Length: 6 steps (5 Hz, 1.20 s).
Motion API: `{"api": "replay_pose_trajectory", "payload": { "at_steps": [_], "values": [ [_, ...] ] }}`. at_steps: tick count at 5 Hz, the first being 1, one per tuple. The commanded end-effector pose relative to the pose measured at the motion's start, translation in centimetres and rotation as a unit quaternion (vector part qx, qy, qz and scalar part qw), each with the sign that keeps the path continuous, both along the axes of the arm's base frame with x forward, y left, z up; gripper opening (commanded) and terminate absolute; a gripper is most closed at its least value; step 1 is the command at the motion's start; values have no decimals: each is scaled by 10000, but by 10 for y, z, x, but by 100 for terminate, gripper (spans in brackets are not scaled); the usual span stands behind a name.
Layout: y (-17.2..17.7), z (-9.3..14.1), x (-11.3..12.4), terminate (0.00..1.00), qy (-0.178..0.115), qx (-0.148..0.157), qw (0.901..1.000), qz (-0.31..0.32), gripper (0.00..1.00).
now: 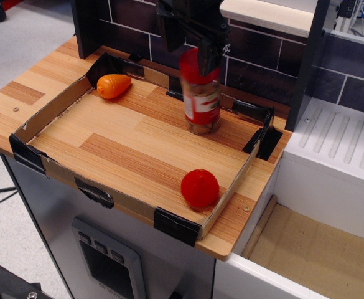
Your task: Upright basil bottle
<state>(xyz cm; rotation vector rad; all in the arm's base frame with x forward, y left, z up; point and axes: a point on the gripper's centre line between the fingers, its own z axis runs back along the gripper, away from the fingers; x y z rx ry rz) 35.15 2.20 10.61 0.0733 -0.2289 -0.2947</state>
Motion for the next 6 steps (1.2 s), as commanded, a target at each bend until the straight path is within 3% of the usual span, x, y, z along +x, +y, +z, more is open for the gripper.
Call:
{"api": "replay_pose_trajectory", "payload": {
  "at_steps": [1, 2, 5, 6],
  "values": [
    [0, 26, 5, 0, -147, -118, 9998, 60, 100],
    [-5, 52, 6, 0, -4, -402, 9990, 198, 100],
    [-8, 71, 8, 0, 150, -534, 9983, 200, 100],
    [-8, 71, 8, 100, 150, -534, 9983, 200, 100]
  ]
}}
